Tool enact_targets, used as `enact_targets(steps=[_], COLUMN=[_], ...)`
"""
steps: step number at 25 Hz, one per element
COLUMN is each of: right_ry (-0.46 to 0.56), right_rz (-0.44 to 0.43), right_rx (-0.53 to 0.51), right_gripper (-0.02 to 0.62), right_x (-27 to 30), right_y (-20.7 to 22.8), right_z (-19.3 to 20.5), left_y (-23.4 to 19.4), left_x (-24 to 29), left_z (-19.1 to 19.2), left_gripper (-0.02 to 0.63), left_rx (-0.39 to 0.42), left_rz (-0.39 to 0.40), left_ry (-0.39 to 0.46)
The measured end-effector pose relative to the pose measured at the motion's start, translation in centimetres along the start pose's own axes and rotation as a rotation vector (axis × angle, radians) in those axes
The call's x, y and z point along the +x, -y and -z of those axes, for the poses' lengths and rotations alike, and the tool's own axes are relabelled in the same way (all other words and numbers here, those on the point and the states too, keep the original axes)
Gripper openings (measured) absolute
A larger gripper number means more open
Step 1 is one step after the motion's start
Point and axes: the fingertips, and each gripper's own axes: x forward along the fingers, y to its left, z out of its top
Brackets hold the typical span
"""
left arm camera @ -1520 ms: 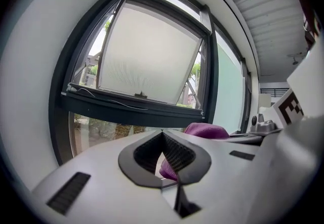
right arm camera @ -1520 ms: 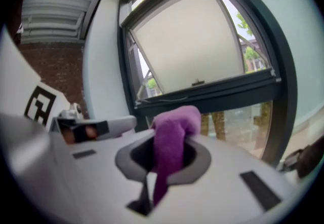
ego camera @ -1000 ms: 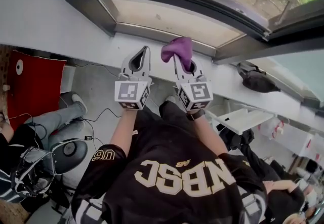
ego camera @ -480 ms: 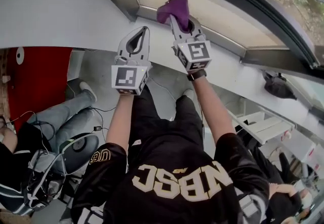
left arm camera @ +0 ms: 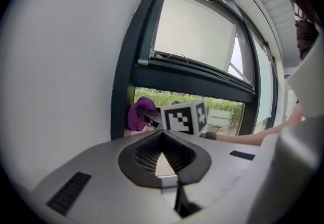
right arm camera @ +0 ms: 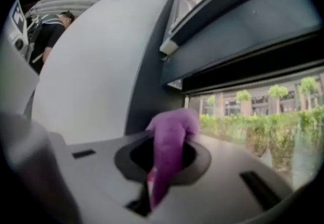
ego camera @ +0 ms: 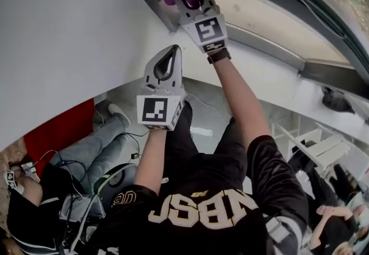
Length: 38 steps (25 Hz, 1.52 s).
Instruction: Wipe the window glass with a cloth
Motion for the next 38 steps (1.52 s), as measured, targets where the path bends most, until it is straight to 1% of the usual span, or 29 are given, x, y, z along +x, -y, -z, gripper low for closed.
enact_targets(steps=[2,4,6,8,11,14,17,20,23,25,27,29,31,33,35,36,37,38], right_ry=[0.021,0.034,0.046,0.056,0.078,0.084,0.061,0.028,0.009,0.002,-0.005,0.0,0.014,0.028,0.046,0.053,0.054,0.048], right_rz=[0.029,0.073,0.106,0.129,0.171,0.242,0.298,0.382,0.474,0.544,0.634,0.745,0.874,1.026,1.153,1.187,1.2,1.192], right_rx=[0.02,0.066,0.105,0.106,0.13,0.161,0.201,0.193,0.176,0.187,0.232,0.285,0.333,0.394,0.451,0.465,0.47,0.469], right_gripper=[0.037,0.037,0.037,0.037,0.037,0.037,0.037,0.037,0.037,0.037,0.037,0.037,0.037,0.037,0.037,0.037,0.037,0.037], right_x=[1.0,0.4,-1.4,-4.0,-8.9,-14.4,-19.9,-26.4,-33.7,-38.4,-43.1,-47.7,-52.0,-55.8,-58.1,-58.4,-58.1,-57.3], right_y=[0.9,2.5,4.3,6.2,10.0,14.9,18.7,23.0,27.7,30.8,33.8,36.7,39.1,41.1,41.9,41.9,41.4,40.6], right_z=[-0.7,-0.8,-0.6,-0.7,-0.6,0.8,2.4,4.2,5.3,6.0,7.0,7.7,8.5,9.3,9.8,9.9,9.9,9.9], left_y=[0.3,1.0,2.2,4.1,8.0,12.4,17.1,22.2,28.1,31.7,34.9,37.4,39.0,39.8,39.5,39.0,38.2,37.1], left_x=[-0.9,-1.2,-0.5,0.9,3.4,6.6,9.0,10.8,12.6,13.6,14.4,14.9,15.1,15.2,15.1,15.0,14.7,14.4], left_z=[0.7,1.0,1.1,1.2,1.2,2.1,3.5,5.1,6.8,7.5,7.9,7.9,7.8,7.7,7.7,7.6,7.4,7.1], left_gripper=[0.018,0.018,0.018,0.018,0.018,0.018,0.018,0.018,0.018,0.018,0.018,0.018,0.018,0.018,0.018,0.018,0.018,0.018], left_rx=[-0.013,-0.015,0.001,0.008,0.008,0.01,-0.01,-0.037,-0.061,-0.067,-0.069,-0.069,-0.067,-0.079,-0.12,-0.136,-0.138,-0.133], left_rz=[-0.01,-0.008,-0.003,0.0,0.007,0.048,0.088,0.137,0.205,0.244,0.279,0.308,0.333,0.349,0.345,0.338,0.327,0.313], left_ry=[-0.007,0.004,0.012,0.022,0.045,0.052,0.06,0.061,0.046,0.041,0.039,0.038,0.034,0.033,0.036,0.038,0.04,0.041])
